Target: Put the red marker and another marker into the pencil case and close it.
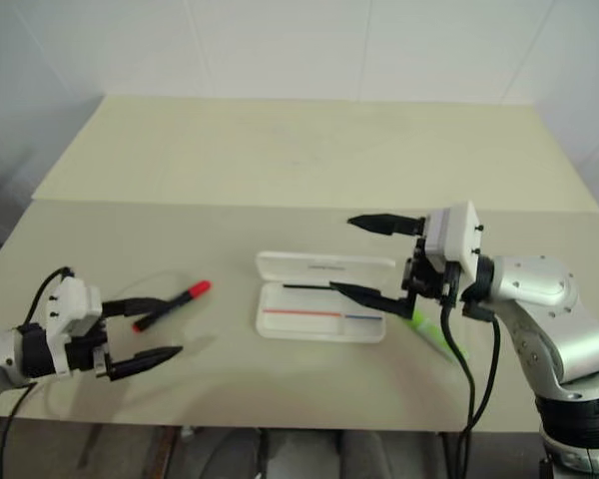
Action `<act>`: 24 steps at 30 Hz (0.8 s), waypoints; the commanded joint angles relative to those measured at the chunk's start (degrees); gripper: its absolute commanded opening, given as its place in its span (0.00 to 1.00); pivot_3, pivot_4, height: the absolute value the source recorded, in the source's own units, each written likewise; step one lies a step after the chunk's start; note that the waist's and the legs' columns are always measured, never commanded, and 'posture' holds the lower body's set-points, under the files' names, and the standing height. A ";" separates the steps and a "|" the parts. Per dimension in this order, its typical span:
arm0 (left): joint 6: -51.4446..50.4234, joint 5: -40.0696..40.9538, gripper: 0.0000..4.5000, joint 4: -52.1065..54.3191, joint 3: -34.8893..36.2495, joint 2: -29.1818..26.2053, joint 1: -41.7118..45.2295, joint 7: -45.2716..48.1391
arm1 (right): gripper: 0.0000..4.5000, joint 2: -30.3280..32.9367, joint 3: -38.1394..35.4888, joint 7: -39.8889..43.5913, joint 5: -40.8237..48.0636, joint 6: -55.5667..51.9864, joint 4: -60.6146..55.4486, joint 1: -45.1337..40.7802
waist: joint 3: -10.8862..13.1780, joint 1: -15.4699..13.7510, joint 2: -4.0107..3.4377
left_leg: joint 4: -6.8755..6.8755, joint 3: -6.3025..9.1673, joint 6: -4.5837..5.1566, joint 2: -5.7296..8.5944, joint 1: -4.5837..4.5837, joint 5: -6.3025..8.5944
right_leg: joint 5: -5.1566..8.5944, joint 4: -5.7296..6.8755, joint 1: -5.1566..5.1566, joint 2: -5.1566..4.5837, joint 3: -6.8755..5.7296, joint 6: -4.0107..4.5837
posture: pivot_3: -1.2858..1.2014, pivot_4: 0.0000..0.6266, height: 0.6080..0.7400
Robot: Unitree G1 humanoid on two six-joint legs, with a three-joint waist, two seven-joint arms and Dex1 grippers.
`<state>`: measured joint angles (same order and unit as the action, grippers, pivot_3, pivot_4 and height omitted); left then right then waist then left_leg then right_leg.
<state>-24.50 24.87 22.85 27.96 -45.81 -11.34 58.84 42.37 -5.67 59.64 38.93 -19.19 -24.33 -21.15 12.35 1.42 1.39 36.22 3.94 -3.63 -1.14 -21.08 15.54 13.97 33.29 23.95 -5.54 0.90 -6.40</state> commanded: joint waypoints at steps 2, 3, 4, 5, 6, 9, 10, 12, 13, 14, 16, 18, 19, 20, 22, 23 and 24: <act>9.82 -3.49 0.99 -6.08 3.83 0.60 -1.53 -1.39 | 1.00 -0.33 -0.02 1.39 1.59 -0.22 -0.44 -2.21 | 0.00 0.00 0.00 | 0.01 0.00 0.00 0.00 0.00 0.00 | -0.02 -0.02 0.00 0.00 -0.02 0.03 | 0.52 0.24 1.00; 11.95 -3.98 0.99 -7.87 4.34 0.69 -1.48 -1.66 | 1.00 -0.45 0.17 1.26 1.67 -0.40 -0.54 -2.64 | 0.00 0.00 0.01 | 0.02 0.00 0.00 -0.01 -0.01 0.00 | -0.05 -0.06 0.00 -0.01 -0.03 0.06 | 0.52 0.24 1.00; 13.54 -4.32 0.99 -10.01 4.63 0.54 -1.44 -1.62 | 1.00 -0.55 0.44 1.15 1.75 -0.62 -0.90 -2.90 | -0.01 0.05 0.01 | 0.03 0.00 0.00 -0.01 -0.03 0.00 | -0.06 -0.08 0.00 -0.01 -0.04 0.07 | 0.52 0.24 1.00; 14.66 -4.47 0.99 -11.50 4.70 0.38 -1.42 -1.53 | 1.00 -0.64 0.59 1.11 1.78 -0.80 -1.17 -3.05 | -0.01 0.06 0.02 | 0.03 -0.01 0.00 -0.02 -0.04 0.00 | -0.11 -0.15 0.00 -0.01 -0.04 0.07 | 0.52 0.24 1.00; 15.40 -4.50 0.99 -12.41 4.60 0.23 -1.37 -1.50 | 1.00 -0.68 0.63 1.18 1.79 -0.93 -1.26 -3.14 | -0.01 0.07 0.02 | 0.01 -0.04 0.00 -0.03 -0.04 0.00 | -0.14 -0.20 0.00 -0.01 -0.05 0.08 | 0.52 0.24 1.00; 17.92 -4.93 0.99 -15.74 3.55 0.16 -0.17 -1.78 | 1.00 0.25 0.82 2.61 2.93 -2.25 -2.40 -2.54 | -0.01 0.07 0.02 | -0.06 -0.07 0.00 -0.07 -0.07 0.00 | -0.14 -0.27 0.01 0.00 -0.09 0.08 | 0.52 0.24 1.00; 19.07 -5.26 0.99 -17.02 2.73 0.18 0.58 -1.65 | 1.00 1.27 0.90 3.85 3.38 -3.00 -3.03 -1.81 | -0.01 0.05 0.02 | -0.08 -0.07 -0.01 -0.08 -0.07 0.00 | -0.14 -0.27 0.02 0.00 -0.11 0.08 | 0.52 0.24 1.00; 20.41 -5.70 0.99 -18.90 1.21 0.26 2.00 -1.66 | 1.00 2.64 0.72 5.81 3.96 -3.76 -3.88 -0.52 | -0.01 -0.29 0.02 | -0.11 -0.07 -0.01 -0.09 -0.10 0.01 | -0.13 -0.28 0.03 -0.01 -0.15 0.08 | 0.52 0.24 1.00; 20.98 -5.78 0.99 -19.71 0.43 0.27 2.74 -1.47 | 1.00 3.19 0.67 6.48 4.01 -3.97 -4.21 -0.01 | -0.02 -0.33 0.02 | -0.11 -0.07 -0.01 -0.10 -0.11 0.02 | -0.13 -0.30 0.04 -0.01 -0.19 0.08 | 0.52 0.24 1.00; 21.29 -5.73 0.99 -20.47 -0.37 0.38 3.61 -1.46 | 1.00 3.53 0.59 6.83 4.10 -4.12 -4.41 0.35 | -0.02 -0.29 0.02 | -0.09 -0.08 -0.03 -0.10 -0.11 0.03 | -0.13 -0.29 0.04 0.00 -0.19 0.08 | 0.52 0.24 1.00; 21.53 -5.80 0.99 -21.70 -2.14 0.59 5.31 -1.70 | 1.00 3.69 0.33 6.94 4.22 -4.36 -4.62 0.77 | -0.02 -0.27 0.02 | -0.08 -0.12 -0.03 -0.10 -0.09 0.03 | -0.14 -0.27 0.04 0.00 -0.17 0.08 | 0.52 0.24 1.00; 21.13 -5.72 0.99 -22.50 -3.80 0.81 6.72 -1.99 | 1.00 3.58 0.13 6.88 4.08 -4.48 -4.77 1.03 | -0.02 -0.19 0.03 | -0.06 -0.12 -0.03 -0.11 -0.08 0.03 | -0.16 -0.26 0.04 0.00 -0.17 0.08 | 0.52 0.24 1.00; 20.99 -5.53 0.99 -22.88 -4.76 1.05 7.46 -1.87 | 1.00 3.51 0.10 6.70 4.00 -4.56 -4.87 1.09 | -0.02 -0.16 0.03 | -0.06 -0.12 -0.03 -0.11 -0.07 0.03 | -0.17 -0.25 0.03 0.00 -0.17 0.08 | 0.52 0.24 1.00; 20.64 -5.48 0.99 -23.24 -5.59 1.14 7.95 -1.80 | 1.00 3.46 0.11 6.54 3.94 -4.64 -4.96 1.07 | -0.02 -0.10 0.03 | -0.05 -0.12 -0.03 -0.11 -0.07 0.03 | -0.18 -0.23 0.03 0.00 -0.17 0.09 | 0.52 0.24 1.00; 20.78 -5.82 0.99 -24.15 -6.94 1.35 8.66 -1.96 | 1.00 3.37 0.00 6.16 3.90 -4.75 -5.00 0.96 | -0.02 0.10 0.03 | -0.06 -0.13 -0.03 -0.12 -0.05 0.02 | -0.18 -0.21 0.04 0.01 -0.16 0.09 | 0.52 0.24 1.00; 20.65 -5.93 0.99 -24.60 -7.46 1.31 8.82 -2.02 | 1.00 3.39 -0.03 6.08 3.85 -4.75 -4.99 0.89 | -0.02 0.14 0.03 | -0.06 -0.13 -0.03 -0.13 -0.05 0.02 | -0.18 -0.21 0.04 0.03 -0.16 0.09 | 0.52 0.24 1.00; 20.61 -6.08 0.99 -25.03 -7.91 1.33 8.96 -2.11 | 1.00 3.39 -0.09 5.97 3.82 -4.72 -4.96 0.82 | -0.02 0.16 0.03 | -0.06 -0.13 -0.03 -0.15 -0.05 0.02 | -0.18 -0.20 0.04 0.05 -0.16 0.09 | 0.52 0.24 1.00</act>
<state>-4.24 18.99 -1.26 20.06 -44.66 -2.58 57.10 45.25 -4.64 65.85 42.09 -24.03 -27.16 -19.86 12.33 1.59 1.42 36.15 3.81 -3.66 -1.31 -21.12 15.57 13.80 33.09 23.99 -5.49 0.74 -6.31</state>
